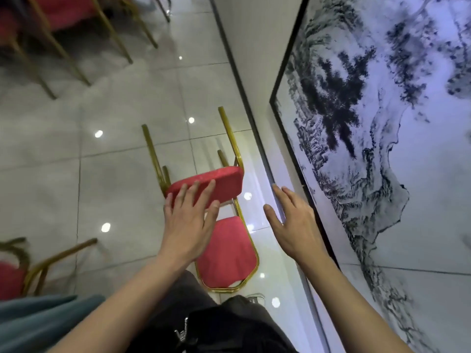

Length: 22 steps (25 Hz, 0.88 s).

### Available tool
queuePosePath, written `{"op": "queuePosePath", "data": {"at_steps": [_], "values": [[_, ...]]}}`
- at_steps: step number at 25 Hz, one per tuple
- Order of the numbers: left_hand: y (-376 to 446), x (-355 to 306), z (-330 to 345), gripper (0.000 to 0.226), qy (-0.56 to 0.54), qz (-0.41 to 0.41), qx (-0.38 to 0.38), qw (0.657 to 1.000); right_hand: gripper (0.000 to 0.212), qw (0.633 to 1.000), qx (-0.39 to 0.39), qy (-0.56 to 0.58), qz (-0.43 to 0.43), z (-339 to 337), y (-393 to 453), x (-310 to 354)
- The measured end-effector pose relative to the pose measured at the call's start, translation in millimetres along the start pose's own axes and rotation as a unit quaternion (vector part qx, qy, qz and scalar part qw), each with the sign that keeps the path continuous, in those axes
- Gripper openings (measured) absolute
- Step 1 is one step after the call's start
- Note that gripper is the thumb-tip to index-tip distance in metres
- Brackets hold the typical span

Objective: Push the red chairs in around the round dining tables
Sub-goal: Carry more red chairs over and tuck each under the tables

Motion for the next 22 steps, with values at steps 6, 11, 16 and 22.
{"op": "queuePosePath", "data": {"at_steps": [6,11,16,22], "values": [[-32.6,21.1,21.7,0.068,-0.036,-0.056,-0.020,0.998,0.059,0.998,0.004,-0.024,-0.057,11.5,-16.5,4.2],[-60.5,31.3,67.6,0.066,-0.015,-0.085,-0.027,0.996,0.062,0.994,0.023,-0.043,-0.099,43.2,-19.6,-14.2],[-105.0,68.2,131.9,0.067,0.015,-0.208,-0.081,0.975,0.063,0.975,0.115,-0.054,-0.184,128.2,-10.5,-49.8],[-132.6,119.1,274.1,0.065,-0.032,-0.283,-0.063,0.957,0.064,0.964,0.184,-0.066,-0.183,264.6,-1.5,-133.3]]}}
Point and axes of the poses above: each hand's wrist, its own y-axis towards the middle knuckle, its own z-axis out of the palm, x = y × z, the point moved 10 cm from there along y, towards the middle knuckle, and after that the axes turned 12 degrees about -y, right-handed, at the moved point
